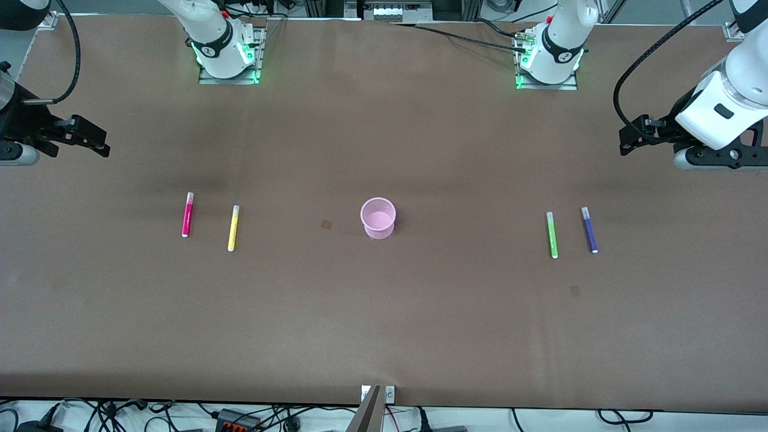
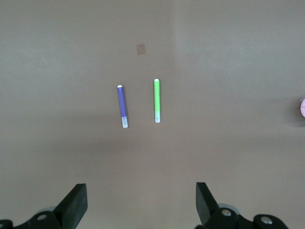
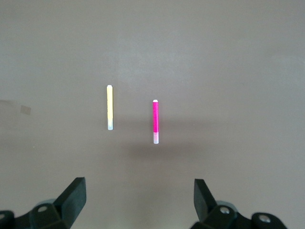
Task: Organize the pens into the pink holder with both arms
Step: 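Lower the right gripper to the magenta marker while the left gripper reaches the purple marker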
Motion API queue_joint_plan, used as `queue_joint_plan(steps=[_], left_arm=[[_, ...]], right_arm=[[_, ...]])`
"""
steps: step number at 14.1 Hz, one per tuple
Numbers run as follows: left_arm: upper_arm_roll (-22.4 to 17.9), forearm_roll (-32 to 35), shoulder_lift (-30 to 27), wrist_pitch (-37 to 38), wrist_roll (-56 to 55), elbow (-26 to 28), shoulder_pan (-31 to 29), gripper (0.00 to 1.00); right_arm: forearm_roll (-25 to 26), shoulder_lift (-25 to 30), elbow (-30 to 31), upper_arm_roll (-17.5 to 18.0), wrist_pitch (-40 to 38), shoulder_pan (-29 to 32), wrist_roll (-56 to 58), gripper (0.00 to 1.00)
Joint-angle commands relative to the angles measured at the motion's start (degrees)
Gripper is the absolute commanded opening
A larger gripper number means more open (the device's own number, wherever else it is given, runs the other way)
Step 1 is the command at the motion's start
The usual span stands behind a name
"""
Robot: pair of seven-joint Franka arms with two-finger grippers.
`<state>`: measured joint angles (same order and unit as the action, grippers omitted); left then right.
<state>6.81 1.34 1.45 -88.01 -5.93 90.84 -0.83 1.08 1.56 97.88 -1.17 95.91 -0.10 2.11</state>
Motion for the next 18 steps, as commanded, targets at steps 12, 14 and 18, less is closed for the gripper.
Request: queue_joint_plan(steps=[12,14,18], left_arm=[[0.05,0.42,2.68,2.66,0.39,-1.20,-0.14,1.00],[0.05,0.69,6.53,11.24,0.22,-1.45,-0.31,1.00],[-0.48,1.48,9.97,8.58,0.57,0.82,-2.07,1.00]], right_arm=[[0.51,-1.81,0.99,0.29,1.21,0.19,0.17,1.00],[0.51,-5.05,0.38,0.29,2.43,0.27,0.08,1.00],[0.59,-12.87,0.29,0.20,4.98,0.45,0.08,1.00]])
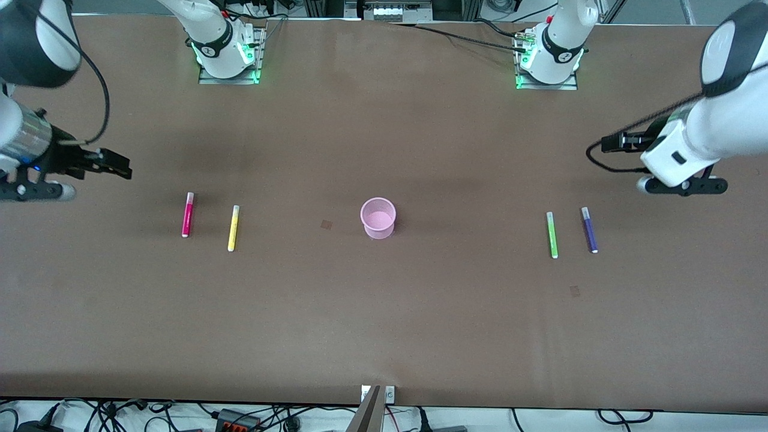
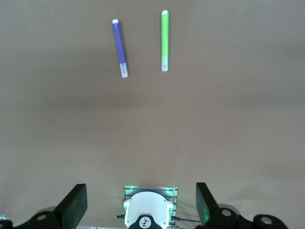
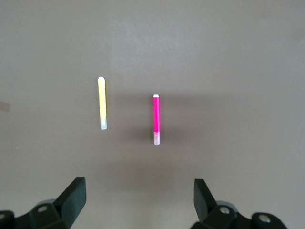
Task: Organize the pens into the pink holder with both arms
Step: 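Lower the right gripper to the magenta marker while the left gripper reaches the purple marker, then close the right gripper on the magenta marker while the left gripper grasps the purple marker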
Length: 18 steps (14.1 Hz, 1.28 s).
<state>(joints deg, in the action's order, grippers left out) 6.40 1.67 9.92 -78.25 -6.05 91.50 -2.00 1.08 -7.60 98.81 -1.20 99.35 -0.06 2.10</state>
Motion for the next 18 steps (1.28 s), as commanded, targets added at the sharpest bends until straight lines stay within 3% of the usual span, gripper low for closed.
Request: queue_joint_plan(steps=[1,8,12,16,18], left_arm=[[-0.15,2.10,2.46,-6.16,1.12,2.26,-1.42,1.00],[-0.16,3.34,10.02,-42.90,1.39,17.37,-4.41,1.00],[-0.24,7.19,16.17,-56.54,1.83,20.47,-6.78,1.00],[-0.16,7.29,20.05,-58.51,1.83,20.04,-8.37,0.99],[-0.24,7.47,21.45,-58.51,1.92,19.60,-8.55,0.93]], right_arm=[[0.59,-5.74,-0.63,0.23,2.85,0.41,0.10,1.00],[2.97,-18.48,-0.63,0.23,13.57,0.41,-0.07,1.00],[2.44,-23.41,-0.46,0.24,16.31,0.85,-0.60,1.00],[2.44,-26.58,-0.28,0.32,16.75,0.85,-0.60,1.00],[2.35,-27.81,-0.28,0.32,16.93,0.85,-0.60,0.93]])
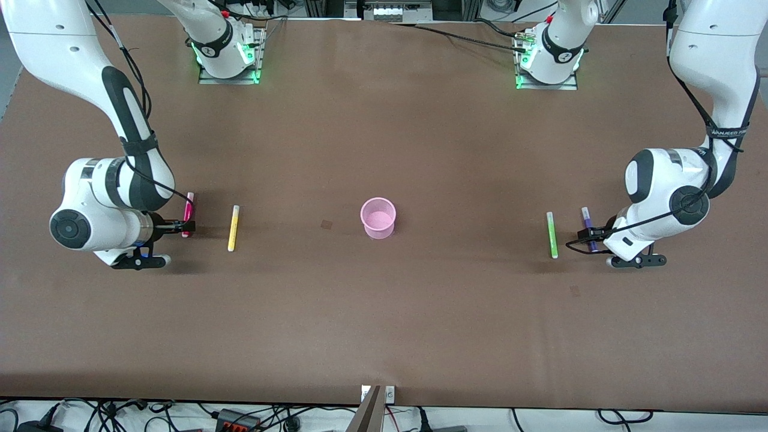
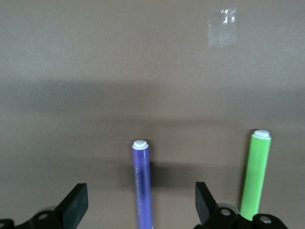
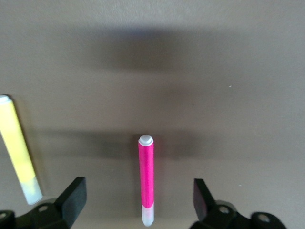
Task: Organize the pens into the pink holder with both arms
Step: 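Close the right gripper on the magenta marker while the left gripper grasps the purple marker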
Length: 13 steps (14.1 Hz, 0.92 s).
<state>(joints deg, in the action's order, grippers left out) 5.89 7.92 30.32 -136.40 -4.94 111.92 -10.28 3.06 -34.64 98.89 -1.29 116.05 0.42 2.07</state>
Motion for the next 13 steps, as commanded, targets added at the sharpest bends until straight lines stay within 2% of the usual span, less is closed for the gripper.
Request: queue_joint_plan(steps=[1,3,7,11,13], left_arm=[[0.34,1.22,1.40,-0.36,0.90,-0.92,-0.36,0.88],[0.35,1.48,1.93,-1.23,2.38,-0.83,-0.54,0.75],[0.34,2.45,3.51,-3.08,4.77,-1.27,-0.71,0.59],[0.26,2.36,3.95,-3.35,3.89,-1.71,-0.62,0.36],[0.26,2.45,4.48,-3.35,4.24,-2.06,-1.41,0.13]], right_arm=[[0.28,-1.48,-0.37,0.41,1.36,0.37,-0.58,0.90],[0.28,-2.36,-0.28,0.41,2.43,0.46,-0.57,0.86],[0.28,-3.59,-0.37,0.41,2.52,0.54,-0.49,0.75],[0.28,-3.77,-0.37,0.41,2.61,0.98,-0.49,0.62],[0.28,-4.12,-0.37,0.41,3.22,0.98,-0.49,0.56]])
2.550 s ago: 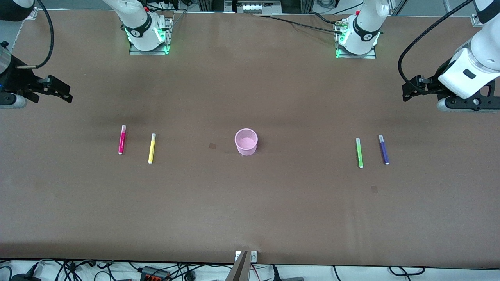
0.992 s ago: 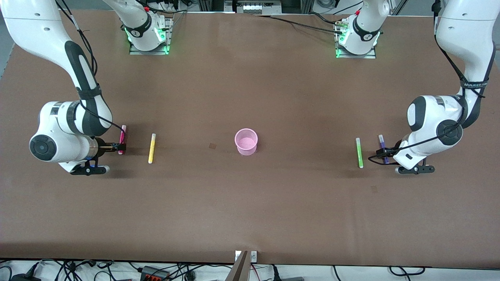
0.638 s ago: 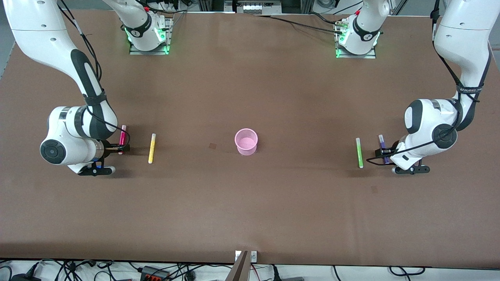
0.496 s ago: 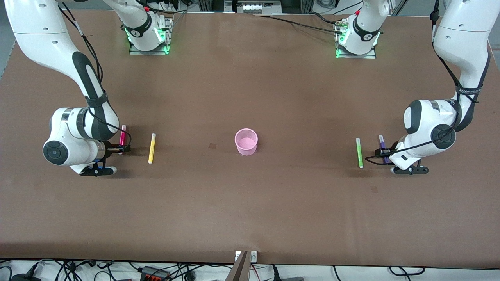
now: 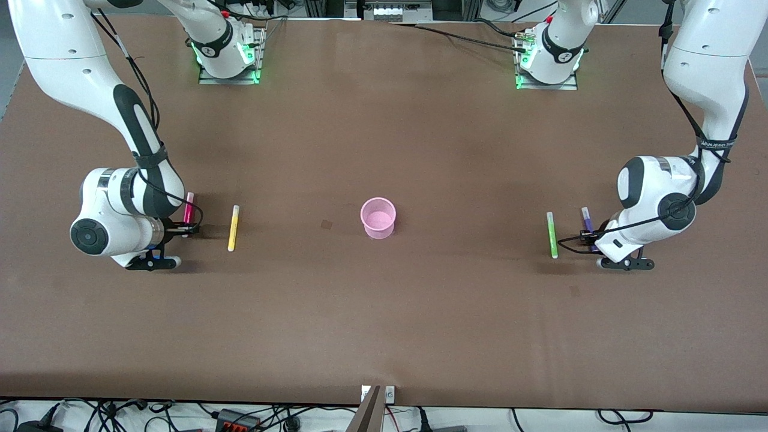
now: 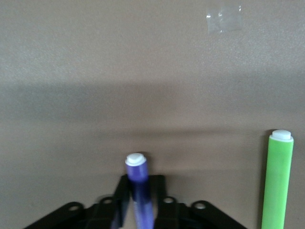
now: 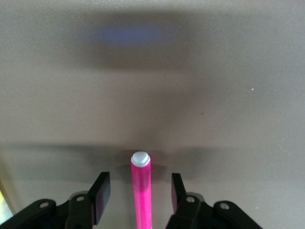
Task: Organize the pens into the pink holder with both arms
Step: 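Close the right gripper on the magenta marker while the left gripper grasps the purple marker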
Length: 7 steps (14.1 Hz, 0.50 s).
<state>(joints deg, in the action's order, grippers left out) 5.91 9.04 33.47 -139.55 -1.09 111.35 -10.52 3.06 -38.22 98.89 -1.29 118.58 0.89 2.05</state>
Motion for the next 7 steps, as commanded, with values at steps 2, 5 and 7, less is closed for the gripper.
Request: queue_joint_plan(steps=[2,5,7], left_arm=[[0.33,1.42,0.81,0.32,0.74,-1.57,-1.09,0.01],[1.12,1.42,-1.82,8.89,0.91,-4.98,-0.73,0.00],[4.26,1.42,-2.71,17.69,7.19,-9.37,-0.64,0.00]], right_arm=[[0.28,-0.54,-0.36,0.42,0.69,0.52,-0.56,0.54],[0.28,-0.89,-0.36,0.42,0.86,0.52,-0.56,0.54],[0.28,-0.89,-0.36,0.42,1.04,0.52,-0.47,0.43]])
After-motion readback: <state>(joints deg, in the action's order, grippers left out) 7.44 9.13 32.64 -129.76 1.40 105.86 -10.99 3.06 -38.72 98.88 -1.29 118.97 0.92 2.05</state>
